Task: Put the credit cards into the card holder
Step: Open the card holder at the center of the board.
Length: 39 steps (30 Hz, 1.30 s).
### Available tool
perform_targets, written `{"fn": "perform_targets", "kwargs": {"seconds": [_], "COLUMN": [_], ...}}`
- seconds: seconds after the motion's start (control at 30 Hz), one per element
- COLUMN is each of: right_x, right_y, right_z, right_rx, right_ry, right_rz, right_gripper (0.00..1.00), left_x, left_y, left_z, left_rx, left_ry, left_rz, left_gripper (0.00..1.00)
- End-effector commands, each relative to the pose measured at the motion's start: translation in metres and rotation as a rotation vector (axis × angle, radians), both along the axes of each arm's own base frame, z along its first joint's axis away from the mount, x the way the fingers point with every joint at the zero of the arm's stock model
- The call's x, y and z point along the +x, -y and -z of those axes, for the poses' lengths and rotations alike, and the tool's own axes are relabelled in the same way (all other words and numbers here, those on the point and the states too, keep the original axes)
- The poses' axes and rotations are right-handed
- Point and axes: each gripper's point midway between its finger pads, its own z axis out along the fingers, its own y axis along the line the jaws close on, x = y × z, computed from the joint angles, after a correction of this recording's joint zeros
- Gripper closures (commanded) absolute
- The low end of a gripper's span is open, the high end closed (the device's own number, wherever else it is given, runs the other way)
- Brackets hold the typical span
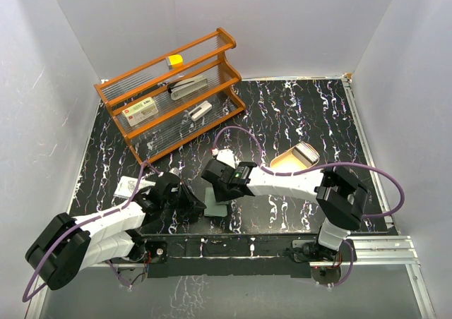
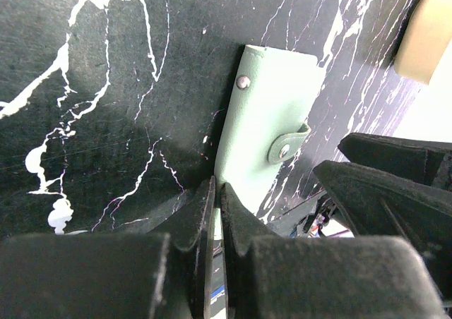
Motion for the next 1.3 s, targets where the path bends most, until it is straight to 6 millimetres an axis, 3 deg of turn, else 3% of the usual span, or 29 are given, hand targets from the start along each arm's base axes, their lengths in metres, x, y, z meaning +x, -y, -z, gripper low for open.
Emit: {"fn": "perform_targets", "kwargs": {"seconds": [0.0, 0.4, 0.73, 0.97, 1.17, 1.27], "right_x": [0.002, -0.005, -0.002, -0.002, -0.004, -0.003], "right_y": [-0.029, -0.037, -0.013, -0.025, -0.027, -0.027], "right_z": [-0.016, 0.013, 0.038, 0.034, 0.038, 0.039], "right_rx": [0.124, 0.051, -0.113, -0.079, -0.08, -0.071], "right_ry": [0.004, -0.022, 0.015, 0.026, 0.017, 0.023], "right_rz": [-0.005, -0.042, -0.028, -0.06, -0.06, -0.053], "right_gripper": [0.63, 0.64, 0.61, 0.54, 0.54, 0.59], "left_x": [-0.003, -0.004, -0.005, -0.005, -0.005, -0.006], "left_y": [-0.003, -0.003, -0.002, -0.004, -0.004, -0.004], "left_z": [0.001, 0.004, 0.004, 0.003, 0.003, 0.004], "left_rx": [0.006, -0.001, -0.004, -0.004, -0.01, -0.01], "left_ry": [-0.006, -0.013, -0.018, -0.016, -0.018, -0.02], "left_rz": [-0.003, -0.007, -0.009, -0.018, -0.022, -0.022], "left_gripper": [1.0, 1.0, 1.0, 1.0, 1.0, 1.0]}}
